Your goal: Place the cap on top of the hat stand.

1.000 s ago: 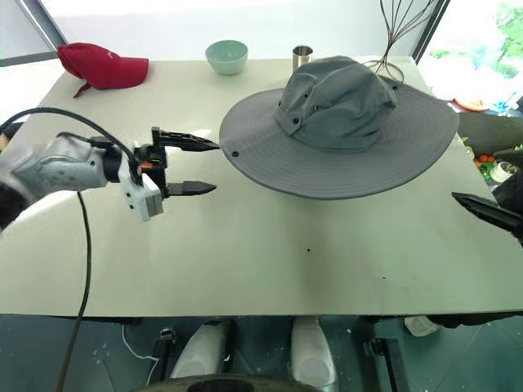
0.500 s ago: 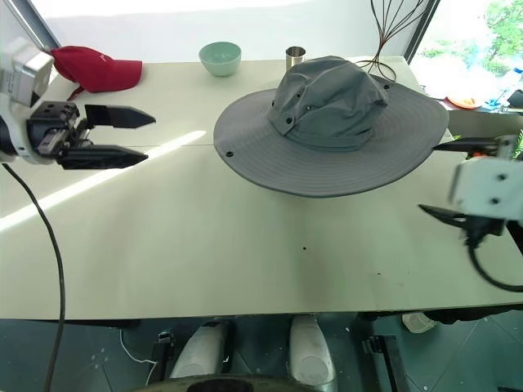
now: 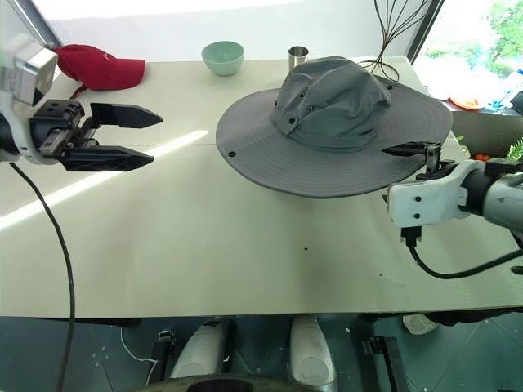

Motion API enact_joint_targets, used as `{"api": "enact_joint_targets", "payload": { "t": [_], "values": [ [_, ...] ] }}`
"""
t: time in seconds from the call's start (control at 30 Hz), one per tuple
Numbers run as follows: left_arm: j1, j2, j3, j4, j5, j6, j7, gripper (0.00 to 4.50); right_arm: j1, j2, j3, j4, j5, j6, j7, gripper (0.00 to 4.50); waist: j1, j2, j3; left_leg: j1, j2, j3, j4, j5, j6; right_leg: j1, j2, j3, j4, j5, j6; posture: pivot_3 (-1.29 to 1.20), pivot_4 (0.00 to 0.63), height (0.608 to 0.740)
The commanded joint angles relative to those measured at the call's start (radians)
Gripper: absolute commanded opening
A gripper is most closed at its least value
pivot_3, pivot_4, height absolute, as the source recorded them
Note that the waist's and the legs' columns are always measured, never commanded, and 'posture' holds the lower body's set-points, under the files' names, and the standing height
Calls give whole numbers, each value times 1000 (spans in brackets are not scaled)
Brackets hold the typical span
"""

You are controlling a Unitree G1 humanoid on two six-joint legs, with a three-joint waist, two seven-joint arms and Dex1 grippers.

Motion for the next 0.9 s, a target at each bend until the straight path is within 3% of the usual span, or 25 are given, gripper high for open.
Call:
{"api": "enact_joint_targets", "payload": {
  "t": [0.03,0.17,0.47,0.9],
  "values": [
    [-31,-8,54,-12,43,9,-12,4500,-1,37,1,8,-48,-7,-62,2617,0,0,0,0,0,0,0,0,0,0,0,0,0,0,0,0,150,740],
    [-47,-32,64,-11,75,26,-18,4500,-6,110,29,-14,-122,9,-151,524,0,0,0,0,0,0,0,0,0,0,0,0,0,0,0,0,150,740],
    [-80,-75,68,-5,149,35,-46,4500,21,187,100,39,-305,-48,-316,524,-1,0,0,0,0,0,0,0,0,0,0,0,0,0,0,0,150,740],
    [-93,-111,84,4,200,38,-65,4500,-34,126,120,192,-612,-243,-675,524,-2,0,0,0,0,0,0,0,0,-1,0,0,0,0,0,0,150,740]
  ]
}}
